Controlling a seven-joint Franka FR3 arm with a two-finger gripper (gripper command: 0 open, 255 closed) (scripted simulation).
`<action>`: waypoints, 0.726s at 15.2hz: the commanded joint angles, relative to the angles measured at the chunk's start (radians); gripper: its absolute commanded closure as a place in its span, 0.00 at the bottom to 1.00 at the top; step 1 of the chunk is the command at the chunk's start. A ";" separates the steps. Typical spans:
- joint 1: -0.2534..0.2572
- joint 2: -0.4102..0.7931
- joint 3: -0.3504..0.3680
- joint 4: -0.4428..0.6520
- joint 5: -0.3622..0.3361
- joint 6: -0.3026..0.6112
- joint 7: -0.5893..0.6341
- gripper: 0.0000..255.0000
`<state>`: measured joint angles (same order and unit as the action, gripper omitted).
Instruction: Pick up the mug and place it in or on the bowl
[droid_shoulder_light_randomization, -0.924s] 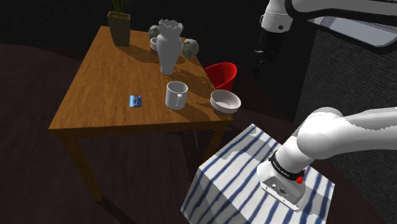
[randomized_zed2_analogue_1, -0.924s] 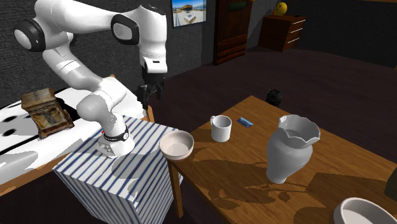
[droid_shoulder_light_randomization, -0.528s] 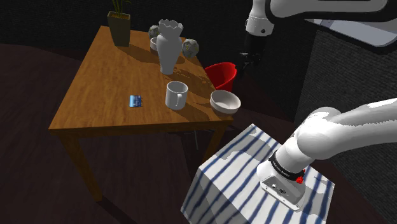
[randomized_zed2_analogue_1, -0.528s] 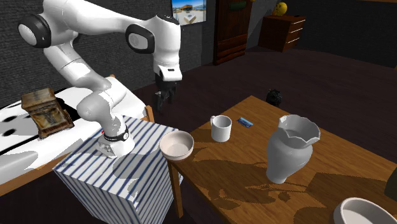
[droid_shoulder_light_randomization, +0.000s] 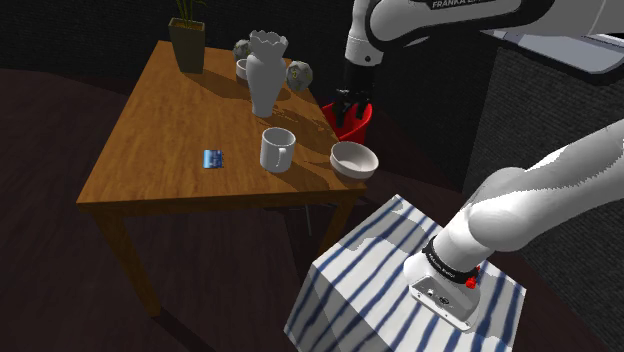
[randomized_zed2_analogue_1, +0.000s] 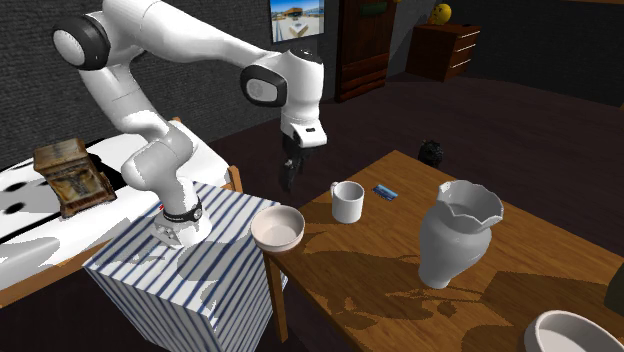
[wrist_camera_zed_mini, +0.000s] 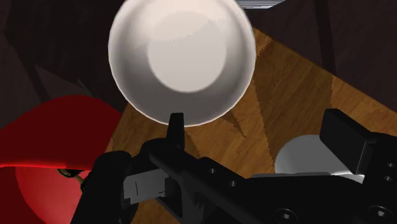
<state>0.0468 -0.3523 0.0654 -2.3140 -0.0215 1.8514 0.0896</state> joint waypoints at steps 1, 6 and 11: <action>0.008 0.080 0.007 0.036 0.009 0.047 0.000 0.00; 0.025 0.263 0.024 0.151 0.027 0.124 -0.003 0.00; 0.042 0.447 0.041 0.294 0.039 0.171 -0.006 0.00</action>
<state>0.0843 0.0599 0.1017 -2.0500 0.0147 2.0157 0.0827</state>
